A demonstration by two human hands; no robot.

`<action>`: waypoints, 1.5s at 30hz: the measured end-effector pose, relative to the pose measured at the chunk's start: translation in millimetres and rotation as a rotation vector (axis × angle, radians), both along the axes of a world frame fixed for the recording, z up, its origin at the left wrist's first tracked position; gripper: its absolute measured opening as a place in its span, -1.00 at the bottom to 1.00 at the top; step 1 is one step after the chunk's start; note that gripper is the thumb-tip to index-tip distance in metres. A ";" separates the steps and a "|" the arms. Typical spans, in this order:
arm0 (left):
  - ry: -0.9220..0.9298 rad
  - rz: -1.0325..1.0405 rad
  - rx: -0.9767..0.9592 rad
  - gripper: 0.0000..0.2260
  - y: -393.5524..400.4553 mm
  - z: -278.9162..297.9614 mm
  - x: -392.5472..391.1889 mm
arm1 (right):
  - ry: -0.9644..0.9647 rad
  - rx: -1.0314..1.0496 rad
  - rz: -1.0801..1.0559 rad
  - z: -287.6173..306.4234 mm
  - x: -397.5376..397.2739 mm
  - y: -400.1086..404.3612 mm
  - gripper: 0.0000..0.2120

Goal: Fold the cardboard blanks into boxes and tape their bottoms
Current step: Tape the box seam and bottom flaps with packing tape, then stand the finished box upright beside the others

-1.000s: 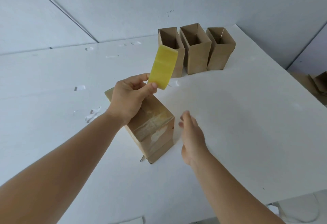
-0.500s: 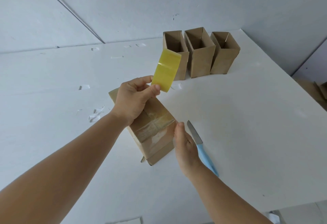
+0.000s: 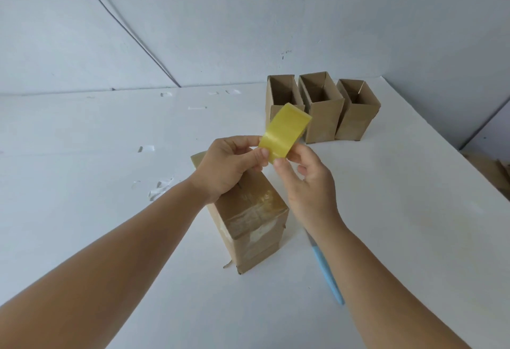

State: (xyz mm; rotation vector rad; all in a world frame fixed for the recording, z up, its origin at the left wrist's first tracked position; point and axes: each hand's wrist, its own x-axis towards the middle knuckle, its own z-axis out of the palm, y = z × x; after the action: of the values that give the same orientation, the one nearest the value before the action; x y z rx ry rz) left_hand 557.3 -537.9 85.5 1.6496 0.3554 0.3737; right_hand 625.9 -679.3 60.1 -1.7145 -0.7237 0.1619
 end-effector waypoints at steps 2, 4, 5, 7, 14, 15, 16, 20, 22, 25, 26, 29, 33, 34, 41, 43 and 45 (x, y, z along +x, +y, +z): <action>0.033 -0.089 -0.022 -0.76 -0.4 4.6 -1.0 | -0.033 0.037 -0.043 7.4 4.1 1.2 -0.81; 0.086 -0.144 0.013 -0.74 -3.0 10.3 -0.6 | -0.037 0.043 -0.086 13.7 7.1 0.4 -0.85; 0.110 -0.137 0.067 -0.74 -5.1 13.6 0.5 | -0.042 0.031 -0.107 14.8 8.6 -0.4 -0.87; 0.146 -0.093 0.223 -0.79 -9.7 20.0 3.8 | -0.057 0.007 -0.155 17.0 9.9 -1.9 -0.87; 0.243 0.006 0.654 -0.80 -24.5 23.4 11.8 | -0.057 -0.053 -0.243 21.4 9.3 -9.1 -0.82; 0.265 0.030 0.680 -0.75 -26.3 22.2 11.6 | -0.062 -0.056 -0.253 21.4 10.2 -10.6 -0.80; 0.289 0.059 0.695 -0.67 -27.9 19.8 11.1 | -0.073 -0.062 -0.261 21.8 10.7 -12.2 -0.79; 0.359 0.121 0.767 -0.55 -31.6 8.7 8.5 | -0.111 -0.103 -0.247 18.4 9.7 -16.2 -0.80; 0.397 0.107 0.812 -0.56 -34.3 4.7 3.9 | -0.127 -0.133 -0.247 10.5 12.6 -18.2 -0.80; 0.417 0.021 0.951 -0.50 -40.8 -1.9 -13.0 | -0.266 -0.288 -0.295 -14.2 27.6 -27.9 -0.75; 0.407 -0.017 0.994 -0.50 -43.2 -5.3 -21.1 | -0.343 -0.390 -0.303 -23.9 33.2 -33.1 -0.73; 0.324 -0.100 1.041 -0.54 -45.1 -18.1 -43.3 | -0.477 -0.783 -0.295 -52.5 46.2 -51.0 -0.86; 0.224 -0.113 0.956 -0.50 -33.9 -29.8 -58.8 | -0.452 -1.207 -0.192 -85.3 50.9 -76.1 -0.75; 0.216 -0.133 0.945 -0.49 -30.8 -31.8 -60.9 | -0.437 -1.251 -0.164 -90.4 50.1 -80.3 -0.75; 0.143 -0.110 0.877 -0.38 -25.9 -45.0 -73.7 | -0.114 -0.591 -0.089 -52.3 12.6 -42.8 -0.45; 0.041 0.049 0.781 -0.33 -34.1 -49.9 -77.6 | 0.052 -0.403 0.084 -28.4 -15.8 -20.3 -0.33; -0.007 0.300 0.597 -0.32 -46.9 -52.8 -79.6 | 0.113 -0.373 0.171 -19.1 -36.0 -5.4 -0.26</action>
State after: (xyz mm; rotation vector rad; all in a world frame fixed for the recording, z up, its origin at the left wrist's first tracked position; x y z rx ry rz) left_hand 477.7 -584.8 32.7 2.1801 0.5225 0.7657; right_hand 589.9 -684.7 41.1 -1.9752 -0.7908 0.5369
